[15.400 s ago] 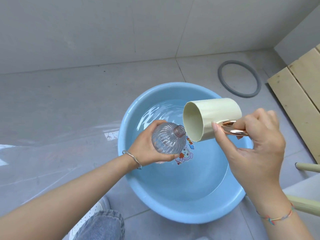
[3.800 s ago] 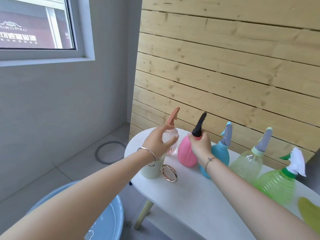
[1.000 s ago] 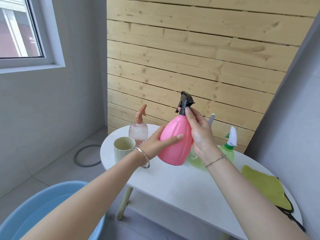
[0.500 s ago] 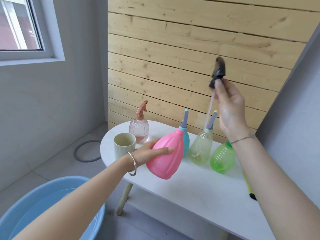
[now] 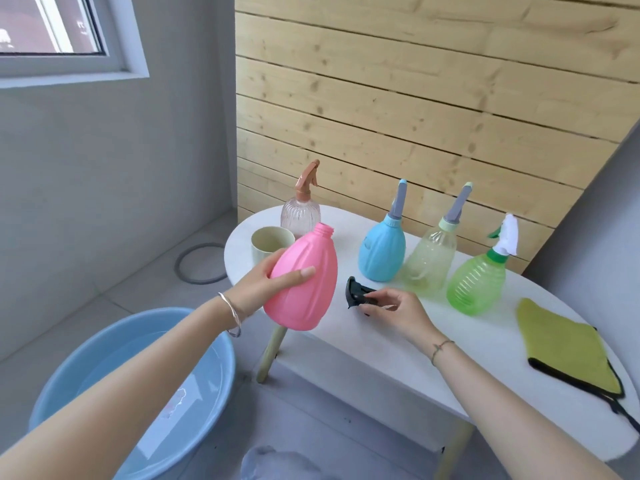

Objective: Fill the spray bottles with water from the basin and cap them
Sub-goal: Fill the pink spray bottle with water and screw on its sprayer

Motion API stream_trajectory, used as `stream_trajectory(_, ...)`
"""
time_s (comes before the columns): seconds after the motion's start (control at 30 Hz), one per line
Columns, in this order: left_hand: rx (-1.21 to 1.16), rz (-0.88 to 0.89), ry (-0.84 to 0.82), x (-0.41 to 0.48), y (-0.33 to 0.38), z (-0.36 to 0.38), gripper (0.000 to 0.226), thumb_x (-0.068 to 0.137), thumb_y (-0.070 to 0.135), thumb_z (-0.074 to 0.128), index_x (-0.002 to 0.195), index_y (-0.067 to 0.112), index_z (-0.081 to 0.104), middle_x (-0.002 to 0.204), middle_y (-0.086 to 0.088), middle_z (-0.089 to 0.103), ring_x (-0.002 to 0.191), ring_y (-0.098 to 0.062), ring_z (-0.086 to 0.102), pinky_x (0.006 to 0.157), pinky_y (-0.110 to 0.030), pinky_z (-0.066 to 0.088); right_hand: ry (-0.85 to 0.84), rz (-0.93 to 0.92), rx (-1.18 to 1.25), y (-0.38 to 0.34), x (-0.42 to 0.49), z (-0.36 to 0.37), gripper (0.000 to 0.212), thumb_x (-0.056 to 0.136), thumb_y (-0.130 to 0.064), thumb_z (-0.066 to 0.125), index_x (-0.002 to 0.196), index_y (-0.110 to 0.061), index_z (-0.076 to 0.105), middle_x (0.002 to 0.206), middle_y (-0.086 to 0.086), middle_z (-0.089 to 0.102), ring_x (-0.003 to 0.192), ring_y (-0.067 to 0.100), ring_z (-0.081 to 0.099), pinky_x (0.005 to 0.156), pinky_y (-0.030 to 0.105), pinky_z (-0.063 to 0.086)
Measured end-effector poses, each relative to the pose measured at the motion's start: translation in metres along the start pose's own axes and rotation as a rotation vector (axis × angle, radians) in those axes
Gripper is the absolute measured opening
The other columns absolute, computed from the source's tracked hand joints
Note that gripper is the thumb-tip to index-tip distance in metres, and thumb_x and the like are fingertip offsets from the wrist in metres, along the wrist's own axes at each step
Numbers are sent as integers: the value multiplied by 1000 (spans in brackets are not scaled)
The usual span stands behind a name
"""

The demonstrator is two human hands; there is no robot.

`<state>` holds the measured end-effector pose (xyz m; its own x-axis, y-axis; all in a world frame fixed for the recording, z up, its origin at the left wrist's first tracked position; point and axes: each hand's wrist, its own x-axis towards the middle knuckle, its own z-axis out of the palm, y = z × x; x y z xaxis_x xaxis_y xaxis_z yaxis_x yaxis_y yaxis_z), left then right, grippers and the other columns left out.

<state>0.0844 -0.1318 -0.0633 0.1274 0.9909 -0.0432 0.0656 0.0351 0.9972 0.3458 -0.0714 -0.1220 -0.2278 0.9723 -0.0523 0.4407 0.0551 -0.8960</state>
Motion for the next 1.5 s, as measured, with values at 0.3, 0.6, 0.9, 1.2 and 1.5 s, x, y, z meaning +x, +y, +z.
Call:
stream_trajectory(0.3, 1, -8, 42, 1, -14, -5, 72, 51, 62, 73, 118, 41, 56, 116, 7, 67, 105, -11, 65, 80, -25, 53, 26, 5, -142, 9, 11, 8, 16, 76, -27, 80, 88, -19, 72, 76, -10, 66, 69, 6, 54, 64, 14, 39)
stream_trajectory(0.6, 64, -5, 83, -21, -24, -35, 76, 45, 56, 78, 115, 39, 55, 106, 10, 68, 90, -2, 67, 71, -19, 53, 106, -153, -19, -31, 29, 54, 17, 91, -29, 62, 103, -17, 65, 100, -12, 65, 94, 6, 58, 75, 4, 41)
stream_trajectory(0.9, 91, -82, 313, -59, -59, -110, 70, 46, 59, 77, 110, 40, 57, 103, 9, 69, 90, -7, 68, 75, -24, 56, 151, -107, 280, -45, 53, 136, 22, 100, -28, 45, 88, -14, 58, 85, -2, 60, 80, 8, 52, 73, 15, 40)
stream_trajectory(1.2, 109, -169, 565, -97, -110, -165, 69, 51, 75, 57, 110, 38, 50, 104, 12, 63, 91, -1, 62, 70, -18, 50, 240, -130, 535, -84, 50, 192, 30, 99, -32, 49, 72, -18, 54, 70, -10, 57, 58, -5, 48, 66, 8, 38)
stream_trajectory(1.5, -91, -393, 882, -153, -224, -241, 107, 33, 69, 81, 126, 28, 50, 119, 2, 63, 107, -19, 63, 90, -39, 53, -237, -115, 355, -96, 78, 328, 40, 95, -34, 55, 56, -26, 54, 62, -3, 33, 60, 8, 33, 53, 11, 31)
